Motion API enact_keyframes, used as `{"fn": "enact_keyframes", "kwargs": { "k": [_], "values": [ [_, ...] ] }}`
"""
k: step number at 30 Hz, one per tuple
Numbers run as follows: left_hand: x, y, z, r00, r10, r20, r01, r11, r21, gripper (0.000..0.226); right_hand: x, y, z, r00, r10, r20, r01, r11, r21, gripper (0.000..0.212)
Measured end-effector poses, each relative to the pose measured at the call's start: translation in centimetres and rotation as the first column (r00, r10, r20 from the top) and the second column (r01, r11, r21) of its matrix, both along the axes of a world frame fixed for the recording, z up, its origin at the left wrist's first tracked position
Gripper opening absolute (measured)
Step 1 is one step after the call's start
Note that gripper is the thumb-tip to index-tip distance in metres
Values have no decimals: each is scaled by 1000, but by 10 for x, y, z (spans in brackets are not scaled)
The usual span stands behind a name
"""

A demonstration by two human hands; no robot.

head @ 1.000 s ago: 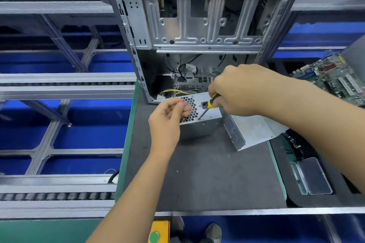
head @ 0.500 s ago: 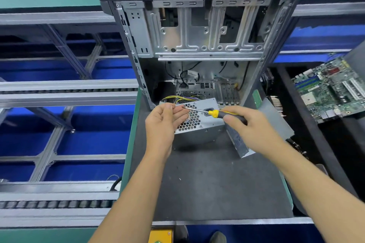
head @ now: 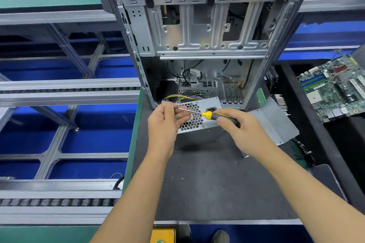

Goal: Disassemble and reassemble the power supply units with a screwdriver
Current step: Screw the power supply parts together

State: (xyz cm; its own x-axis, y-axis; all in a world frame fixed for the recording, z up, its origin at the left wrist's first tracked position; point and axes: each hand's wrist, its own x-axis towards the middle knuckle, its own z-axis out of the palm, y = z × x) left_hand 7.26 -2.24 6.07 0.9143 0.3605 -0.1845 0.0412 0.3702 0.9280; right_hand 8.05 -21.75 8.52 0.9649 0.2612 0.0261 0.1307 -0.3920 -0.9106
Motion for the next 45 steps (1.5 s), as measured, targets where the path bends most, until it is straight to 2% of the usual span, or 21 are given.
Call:
{"fn": "enact_keyframes", "kwargs": {
  "k": [11,15,20,25,28,32,34,37,40,43,45],
  "values": [
    [1,0,-2,1000,-1,12,0,999,36,28,-1,1,0,998,-6,-66,7,1000,23,25],
    [-1,-1,-1,1000,-5,20,4,998,58,27,-2,0,6,996,-5,-86,6,1000,6,18],
    [-2,-1,0,999,-30,23,27,992,122,25,0,-4,22,1000,13,-18,-14,996,-92,16],
    [-1,-1,-1,999,-48,6,46,992,120,23,6,-8,30,997,9,-79,-14,998,-69,12],
    [0,0,-2,1000,-25,1,25,998,55,27,6,-6,28,992,-26,-120,25,1000,-10,5],
    [2,5,1,992,119,-42,-124,978,-165,44,6,-9,29,991,-58,-117,63,997,37,6],
    [3,7,1,983,172,-61,-181,955,-234,44,7,-14,33,994,-51,-94,53,998,16,7],
    [4,1,4,971,226,-79,-239,937,-255,43,6,-17,41,999,-7,-33,4,997,-72,8],
    [4,-2,6,971,225,-74,-237,927,-292,44,3,-11,48,999,41,20,-36,979,-199,10],
    [2,0,6,976,204,-72,-216,909,-357,45,3,-4,49,998,64,16,-58,967,-249,9],
    [1,1,7,978,200,-67,-210,901,-380,49,2,-2,47,998,34,46,-23,975,-221,10]
  ]
}}
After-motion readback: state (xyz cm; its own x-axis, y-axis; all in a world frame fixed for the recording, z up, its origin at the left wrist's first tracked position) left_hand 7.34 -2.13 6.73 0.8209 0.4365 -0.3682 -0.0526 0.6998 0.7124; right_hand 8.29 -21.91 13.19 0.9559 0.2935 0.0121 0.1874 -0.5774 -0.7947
